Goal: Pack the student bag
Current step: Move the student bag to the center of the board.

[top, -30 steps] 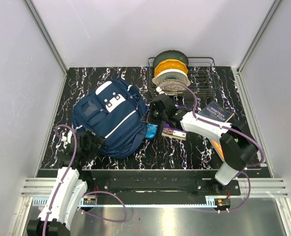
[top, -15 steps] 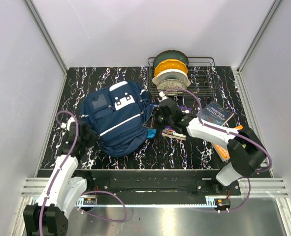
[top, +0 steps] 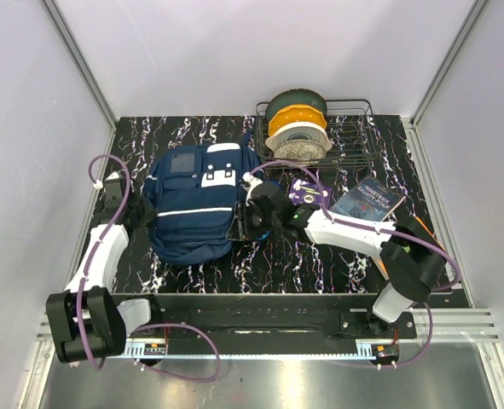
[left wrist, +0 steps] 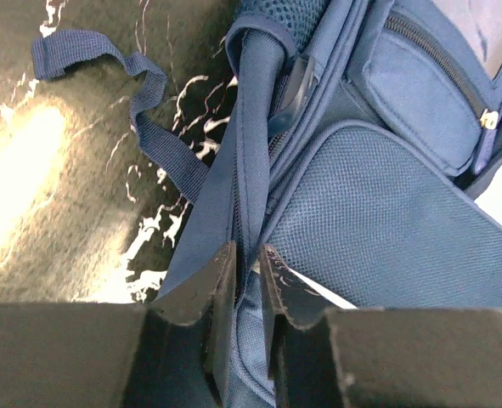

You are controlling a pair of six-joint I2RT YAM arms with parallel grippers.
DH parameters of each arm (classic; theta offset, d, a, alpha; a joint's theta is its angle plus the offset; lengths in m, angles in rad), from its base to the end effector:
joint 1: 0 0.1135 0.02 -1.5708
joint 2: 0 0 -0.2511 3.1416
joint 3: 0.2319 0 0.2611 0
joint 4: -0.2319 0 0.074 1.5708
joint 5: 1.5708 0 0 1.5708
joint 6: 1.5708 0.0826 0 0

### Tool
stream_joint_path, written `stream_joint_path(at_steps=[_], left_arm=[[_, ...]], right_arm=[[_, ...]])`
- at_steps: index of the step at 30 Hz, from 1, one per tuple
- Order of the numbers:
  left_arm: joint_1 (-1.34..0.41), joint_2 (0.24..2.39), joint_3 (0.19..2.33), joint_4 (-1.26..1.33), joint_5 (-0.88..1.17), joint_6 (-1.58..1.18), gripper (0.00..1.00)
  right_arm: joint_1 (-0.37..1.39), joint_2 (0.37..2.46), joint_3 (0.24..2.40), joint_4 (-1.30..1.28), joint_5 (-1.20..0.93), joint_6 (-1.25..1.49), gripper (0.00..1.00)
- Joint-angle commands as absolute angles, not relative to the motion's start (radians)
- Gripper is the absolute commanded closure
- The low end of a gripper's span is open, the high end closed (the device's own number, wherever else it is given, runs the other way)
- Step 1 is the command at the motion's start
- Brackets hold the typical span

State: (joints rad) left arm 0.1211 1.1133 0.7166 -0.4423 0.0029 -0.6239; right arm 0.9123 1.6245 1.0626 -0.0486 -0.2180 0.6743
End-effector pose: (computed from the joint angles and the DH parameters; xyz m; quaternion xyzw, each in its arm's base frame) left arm 0.2693 0.0325 0.1794 -0.3394 0.8700 -0.0903 0.3462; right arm 0.2351 0.3330 0.1910 -0.1546 0.8695 0.3949 0.2533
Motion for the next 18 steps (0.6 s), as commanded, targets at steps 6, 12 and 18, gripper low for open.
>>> stream_joint_path(at_steps=[6, 12, 18], left_arm=[[0.212, 1.126, 0.744, -0.281, 0.198, -0.545, 0.35], [0.224, 1.052, 0.749, -0.366, 0.167, -0.531, 0.07], [0.224, 0.888, 0.657, -0.449, 0.241, -0.603, 0.03]], right_arm=[[0.902, 1.52, 1.118, -0.229, -0.271, 0.451, 0.26], [0.755, 1.468, 1.092, -0.271, -0.27, 0.374, 0.18], [0.632, 1.499, 1.083, -0.281, -0.227, 0.284, 0.22]])
